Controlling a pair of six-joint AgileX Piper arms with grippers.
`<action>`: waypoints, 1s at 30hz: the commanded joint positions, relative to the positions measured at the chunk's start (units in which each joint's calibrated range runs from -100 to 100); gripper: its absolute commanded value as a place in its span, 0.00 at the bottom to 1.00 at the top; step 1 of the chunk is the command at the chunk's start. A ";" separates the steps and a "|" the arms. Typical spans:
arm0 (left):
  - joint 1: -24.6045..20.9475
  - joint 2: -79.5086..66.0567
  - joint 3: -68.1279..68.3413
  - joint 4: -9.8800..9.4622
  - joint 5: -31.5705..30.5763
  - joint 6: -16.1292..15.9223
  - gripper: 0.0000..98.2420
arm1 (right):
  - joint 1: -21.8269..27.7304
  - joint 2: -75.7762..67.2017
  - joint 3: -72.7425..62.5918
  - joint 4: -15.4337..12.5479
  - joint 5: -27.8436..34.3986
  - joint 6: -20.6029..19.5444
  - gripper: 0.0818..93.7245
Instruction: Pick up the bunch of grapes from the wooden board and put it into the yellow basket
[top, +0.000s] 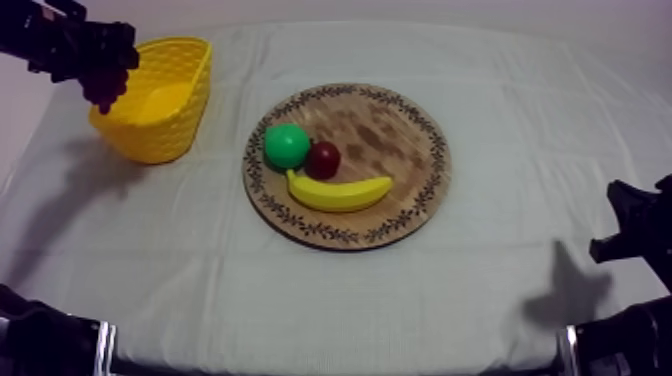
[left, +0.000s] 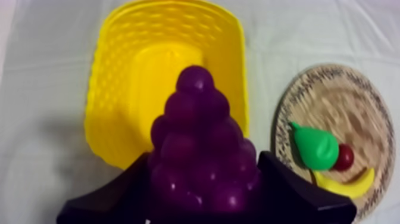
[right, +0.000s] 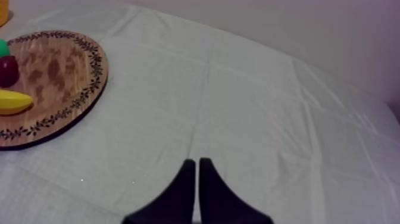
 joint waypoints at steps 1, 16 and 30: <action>-0.51 3.15 -2.68 0.00 -0.27 0.37 0.46 | 0.01 0.00 -0.01 0.02 0.01 0.01 0.00; -0.87 22.64 -21.10 -1.12 -1.39 2.03 0.47 | 0.01 0.00 -0.01 0.02 0.01 0.01 0.00; -3.92 33.43 -25.55 -1.72 -4.90 -2.78 0.47 | 0.01 0.00 -0.01 0.02 0.01 0.01 0.00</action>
